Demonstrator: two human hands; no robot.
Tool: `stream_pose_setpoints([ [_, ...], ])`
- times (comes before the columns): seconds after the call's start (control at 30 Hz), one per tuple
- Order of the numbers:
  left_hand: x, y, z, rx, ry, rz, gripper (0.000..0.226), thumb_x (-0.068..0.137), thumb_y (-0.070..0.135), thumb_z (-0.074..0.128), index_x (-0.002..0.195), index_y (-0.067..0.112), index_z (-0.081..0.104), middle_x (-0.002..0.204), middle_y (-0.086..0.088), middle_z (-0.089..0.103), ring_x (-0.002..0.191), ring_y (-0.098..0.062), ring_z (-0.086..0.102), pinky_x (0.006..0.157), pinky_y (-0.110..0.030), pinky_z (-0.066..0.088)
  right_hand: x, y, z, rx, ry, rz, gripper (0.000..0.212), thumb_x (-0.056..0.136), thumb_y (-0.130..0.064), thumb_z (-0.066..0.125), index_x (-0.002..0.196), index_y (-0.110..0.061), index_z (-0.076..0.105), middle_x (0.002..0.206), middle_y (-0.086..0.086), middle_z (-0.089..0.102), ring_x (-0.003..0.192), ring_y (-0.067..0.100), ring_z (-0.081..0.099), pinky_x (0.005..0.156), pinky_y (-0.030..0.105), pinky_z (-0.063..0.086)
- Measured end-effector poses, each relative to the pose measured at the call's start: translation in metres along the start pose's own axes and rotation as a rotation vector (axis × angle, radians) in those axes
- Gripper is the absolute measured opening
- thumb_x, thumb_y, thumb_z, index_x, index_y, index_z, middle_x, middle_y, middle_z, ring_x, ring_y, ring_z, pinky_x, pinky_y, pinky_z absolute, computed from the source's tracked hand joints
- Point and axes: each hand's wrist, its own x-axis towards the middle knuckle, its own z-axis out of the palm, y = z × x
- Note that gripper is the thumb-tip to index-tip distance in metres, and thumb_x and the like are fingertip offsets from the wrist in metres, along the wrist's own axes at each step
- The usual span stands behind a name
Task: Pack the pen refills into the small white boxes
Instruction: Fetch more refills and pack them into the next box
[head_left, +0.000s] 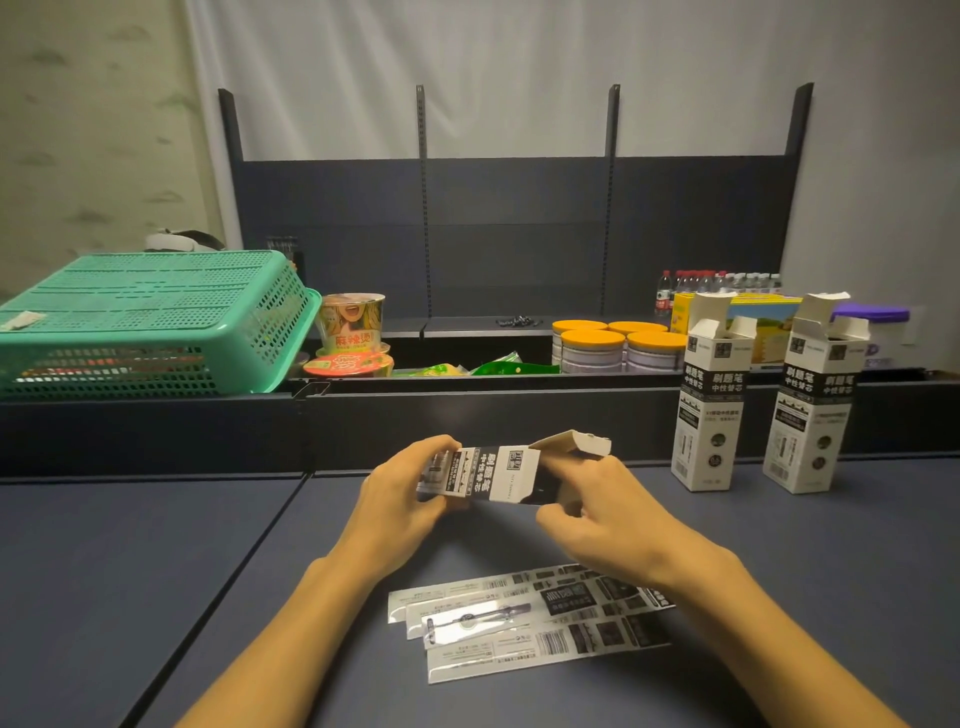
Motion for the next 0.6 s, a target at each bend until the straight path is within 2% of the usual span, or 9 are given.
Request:
stream_pose_setpoints([
  [0.07,0.000,-0.002,0.000,-0.012,0.009,-0.003,0.053,0.075,0.019,0.081,0.115,0.039,0.053,0.111,0.015,0.063,0.102,-0.010,0.059,0.087,-0.032,0.052,0.000,-0.002,-0.004,-0.010,0.056,-0.014,0.049,0.087,-0.014,0.053,0.134,-0.027,0.053,0.096,-0.028,0.066,0.058,0.013,0.054,0.052,0.019,0.045],
  [0.1,0.000,-0.004,0.000,-0.015,0.019,-0.012,0.051,0.075,0.019,0.080,0.115,0.036,0.054,0.111,0.015,0.063,0.103,-0.011,0.059,0.087,-0.033,0.051,0.000,-0.004,-0.006,-0.013,0.102,-0.028,0.047,0.087,-0.012,0.054,0.132,-0.025,0.055,0.081,-0.035,0.062,0.052,0.012,0.050,0.048,0.017,0.039],
  [0.17,0.001,-0.007,-0.001,-0.019,0.050,-0.033,0.050,0.076,0.017,0.080,0.119,0.029,0.057,0.113,0.014,0.063,0.104,-0.010,0.059,0.088,-0.032,0.051,0.000,-0.006,-0.009,0.007,0.209,-0.062,0.048,0.086,-0.005,0.056,0.130,-0.024,0.058,0.068,-0.039,0.055,0.046,0.010,0.043,0.046,0.010,0.030],
  [0.23,0.001,-0.009,-0.002,-0.022,0.074,-0.053,0.050,0.077,0.015,0.079,0.120,0.028,0.057,0.113,0.013,0.064,0.103,-0.008,0.060,0.088,-0.030,0.052,0.000,-0.006,-0.011,0.034,0.316,-0.088,0.048,0.084,-0.006,0.057,0.128,-0.024,0.059,0.067,-0.037,0.055,0.046,0.012,0.045,0.048,0.007,0.030],
  [0.3,0.001,-0.009,-0.002,-0.030,0.081,-0.067,0.050,0.077,0.014,0.079,0.119,0.028,0.057,0.113,0.013,0.065,0.103,-0.007,0.061,0.088,-0.028,0.051,0.000,-0.004,-0.010,0.062,0.421,-0.091,0.043,0.082,-0.013,0.057,0.123,-0.023,0.061,0.079,-0.036,0.059,0.051,0.013,0.053,0.051,0.007,0.036],
  [0.33,0.001,-0.008,-0.003,-0.036,0.082,-0.068,0.050,0.076,0.015,0.079,0.119,0.029,0.057,0.112,0.014,0.065,0.103,-0.007,0.061,0.087,-0.026,0.051,0.001,-0.002,-0.010,0.066,0.464,-0.097,0.040,0.082,-0.014,0.057,0.121,-0.019,0.064,0.093,-0.030,0.062,0.054,0.013,0.056,0.052,0.008,0.038],
  [0.4,0.001,-0.007,-0.003,-0.042,0.084,-0.068,0.050,0.076,0.016,0.079,0.119,0.030,0.057,0.113,0.014,0.065,0.103,-0.009,0.061,0.087,-0.025,0.051,0.002,0.001,-0.010,0.060,0.530,-0.130,0.035,0.082,-0.014,0.057,0.115,-0.016,0.066,0.108,-0.010,0.065,0.055,0.013,0.057,0.052,0.012,0.043],
  [0.47,0.001,-0.002,-0.003,-0.057,0.078,-0.066,0.051,0.076,0.019,0.080,0.119,0.033,0.056,0.114,0.014,0.065,0.104,-0.009,0.061,0.086,-0.020,0.050,0.003,0.002,-0.010,0.063,0.568,-0.137,0.034,0.081,-0.013,0.058,0.114,-0.016,0.065,0.109,-0.005,0.065,0.054,0.013,0.057,0.051,0.015,0.045],
  [0.6,0.000,0.011,-0.003,-0.095,0.048,-0.043,0.052,0.073,0.029,0.078,0.119,0.037,0.054,0.114,0.017,0.064,0.105,-0.005,0.060,0.083,-0.010,0.045,0.003,0.003,-0.011,0.122,0.550,-0.082,0.041,0.081,-0.017,0.060,0.121,-0.025,0.058,0.098,-0.004,0.068,0.056,0.015,0.063,0.053,0.021,0.049],
])
